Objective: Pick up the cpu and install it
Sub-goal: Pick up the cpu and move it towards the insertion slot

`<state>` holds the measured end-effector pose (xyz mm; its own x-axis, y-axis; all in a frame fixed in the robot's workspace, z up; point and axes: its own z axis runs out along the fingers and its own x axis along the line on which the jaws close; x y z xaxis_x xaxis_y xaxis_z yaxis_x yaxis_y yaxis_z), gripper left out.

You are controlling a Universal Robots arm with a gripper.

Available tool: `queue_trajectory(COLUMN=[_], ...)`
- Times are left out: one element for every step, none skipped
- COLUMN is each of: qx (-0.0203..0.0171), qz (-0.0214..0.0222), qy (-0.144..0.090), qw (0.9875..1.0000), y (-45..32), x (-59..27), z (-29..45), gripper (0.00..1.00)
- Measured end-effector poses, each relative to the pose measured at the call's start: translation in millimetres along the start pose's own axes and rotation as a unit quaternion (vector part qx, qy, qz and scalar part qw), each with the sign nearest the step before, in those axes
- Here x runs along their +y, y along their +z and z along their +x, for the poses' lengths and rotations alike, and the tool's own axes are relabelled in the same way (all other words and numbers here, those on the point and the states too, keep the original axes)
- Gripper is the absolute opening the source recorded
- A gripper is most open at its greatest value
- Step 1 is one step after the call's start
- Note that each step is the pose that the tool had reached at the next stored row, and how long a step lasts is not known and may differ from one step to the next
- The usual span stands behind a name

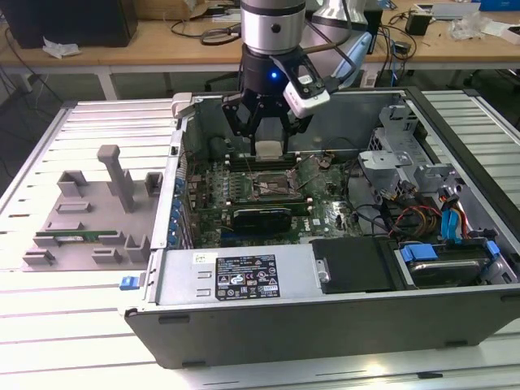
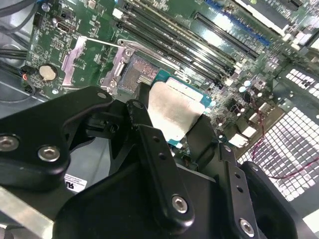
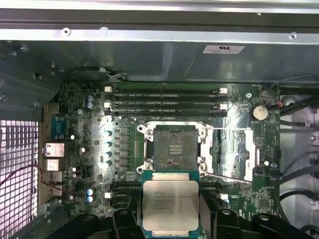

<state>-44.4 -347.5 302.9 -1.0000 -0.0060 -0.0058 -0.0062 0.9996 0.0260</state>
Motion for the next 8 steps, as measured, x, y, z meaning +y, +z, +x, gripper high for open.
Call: queue_trajectory(qx=[0.0000, 0.0000, 0.0000, 0.0001, 0.0001, 0.0001, 0.0000, 0.0000], qz=[0.0000, 0.0000, 0.0000, 0.0000, 0.0000, 0.0000, -0.0001, -0.0001], qy=[0.000, 0.000, 0.000, 0.000, 0.000, 0.000, 0.000, 0.000], qw=[1.0000, 1.0000, 1.0000, 1.0000, 1.0000, 1.0000, 1.0000, 1.0000], y=[1.0, 2.5, 3.5, 4.3, 5.4, 6.3, 8.1, 10.0], x=[1.0, 2.7, 3.7, 4.5, 5.6, 6.4, 7.6, 8.3], z=[0.0, 0.0, 0.0, 0.1, 0.2, 0.2, 0.3, 0.4], gripper=[0.55, 0.55, 0.55, 0.55, 0.55, 0.55, 0.55, 0.55])
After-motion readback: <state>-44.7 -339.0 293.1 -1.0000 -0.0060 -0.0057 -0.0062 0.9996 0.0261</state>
